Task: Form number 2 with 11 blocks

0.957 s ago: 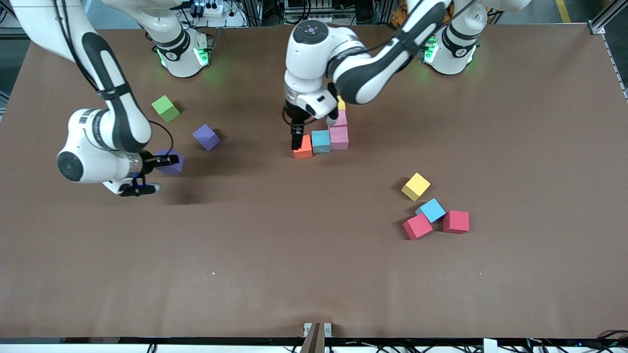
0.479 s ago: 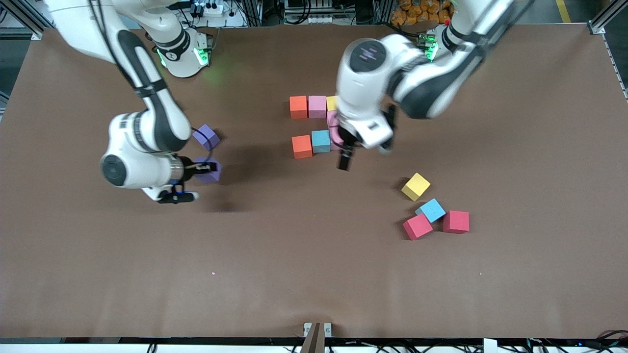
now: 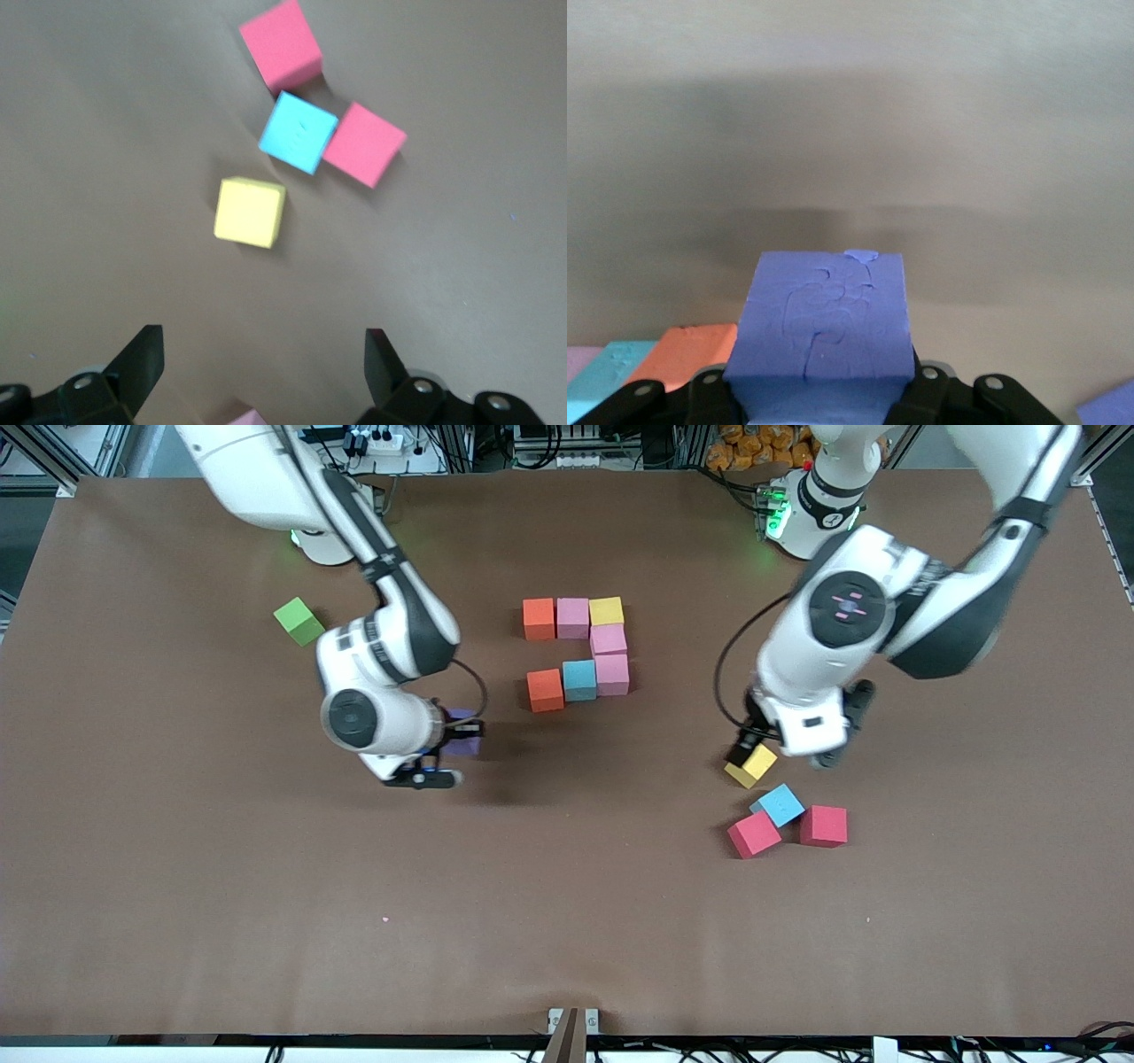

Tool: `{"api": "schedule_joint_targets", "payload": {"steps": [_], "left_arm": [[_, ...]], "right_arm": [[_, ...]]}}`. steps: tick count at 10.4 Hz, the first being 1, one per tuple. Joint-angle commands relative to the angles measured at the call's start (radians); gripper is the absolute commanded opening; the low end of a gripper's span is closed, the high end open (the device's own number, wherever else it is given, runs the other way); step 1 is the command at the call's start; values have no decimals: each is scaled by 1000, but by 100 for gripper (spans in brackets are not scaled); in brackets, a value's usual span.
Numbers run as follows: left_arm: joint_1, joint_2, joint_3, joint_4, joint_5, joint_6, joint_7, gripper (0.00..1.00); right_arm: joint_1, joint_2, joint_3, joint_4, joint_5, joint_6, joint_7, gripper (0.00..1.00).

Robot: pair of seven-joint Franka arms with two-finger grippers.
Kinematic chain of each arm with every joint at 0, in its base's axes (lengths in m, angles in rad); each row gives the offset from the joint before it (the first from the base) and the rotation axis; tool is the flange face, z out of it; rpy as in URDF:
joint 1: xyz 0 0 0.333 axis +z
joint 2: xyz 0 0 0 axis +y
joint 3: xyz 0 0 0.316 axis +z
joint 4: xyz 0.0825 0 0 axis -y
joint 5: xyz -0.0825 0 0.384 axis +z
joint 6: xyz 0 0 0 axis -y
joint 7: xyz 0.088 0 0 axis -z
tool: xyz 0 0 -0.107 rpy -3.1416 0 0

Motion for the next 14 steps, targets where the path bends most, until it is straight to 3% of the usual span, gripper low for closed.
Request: {"api": "schedule_joint_targets", "payload": {"steps": [1,4,8,12,14], "left_arm": [[192,-32,-105,-148,-19,76,170,100],[208,40,-64,-233,-22,195,175,100],[182,91,-7,-376,50,445,90,100],[43,135,113,-359,117,453,41,100],[36,165,122,-347,119,462,41,100]], "right_arm": [[59,91,-9,128,-31,-17,24,21],[99,157,-9,205,-28,-3,31,21],[146,211,-7,224,-16,81,86,21],[181,236,-6,242,-13,80,131,21],[197,236,-6,241,-14,74,134,21]]}}
